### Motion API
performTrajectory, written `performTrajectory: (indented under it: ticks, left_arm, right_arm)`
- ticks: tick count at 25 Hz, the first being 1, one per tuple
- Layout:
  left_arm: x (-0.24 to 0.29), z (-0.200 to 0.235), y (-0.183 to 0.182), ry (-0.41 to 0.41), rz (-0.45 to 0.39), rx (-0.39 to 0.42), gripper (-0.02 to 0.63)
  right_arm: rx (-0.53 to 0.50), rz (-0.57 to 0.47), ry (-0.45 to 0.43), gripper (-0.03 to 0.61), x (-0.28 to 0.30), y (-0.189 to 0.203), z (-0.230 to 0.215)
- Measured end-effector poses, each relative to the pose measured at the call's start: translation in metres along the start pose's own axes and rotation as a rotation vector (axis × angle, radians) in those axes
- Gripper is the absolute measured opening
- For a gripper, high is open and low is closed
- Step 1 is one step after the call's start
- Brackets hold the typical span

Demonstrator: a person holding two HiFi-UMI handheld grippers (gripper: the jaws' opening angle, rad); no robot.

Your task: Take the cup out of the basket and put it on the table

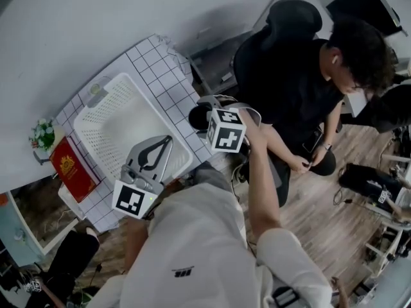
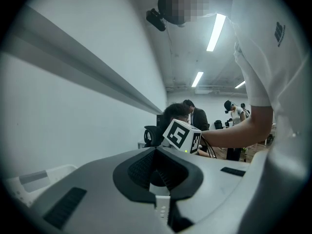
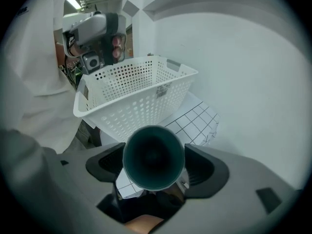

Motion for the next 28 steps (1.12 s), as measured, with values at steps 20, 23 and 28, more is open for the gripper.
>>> performTrajectory:
  ticks: [20,23,28]
  left_arm:
    - [0.004,0.006,0.017,0.03,0.072,0.007,0.011]
    - [0.005,0.006,0.017,0.03,0.08,0.005,0.011]
    - [0.004,0.004,0.017,0.036,0.082,0.012,0.011]
  right_arm:
    - [0.057,-0.024,-0.007,0.385,0.067,0.021,0.006]
    - [0.058,-0.035,-0.009,0.387,0.066,0.02,0.005]
    - [0.05,-0.046,-0.015,0.387,0.069,0.014,0.007]
Point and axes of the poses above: the fingertips, and each gripper's own axes: x forward along the fingers, z to its left, y out of its underside, the point moved 1 cm from there along -x, backward along the fingers, and after that the axes turned 9 degrees about x, right-handed, at the moved point
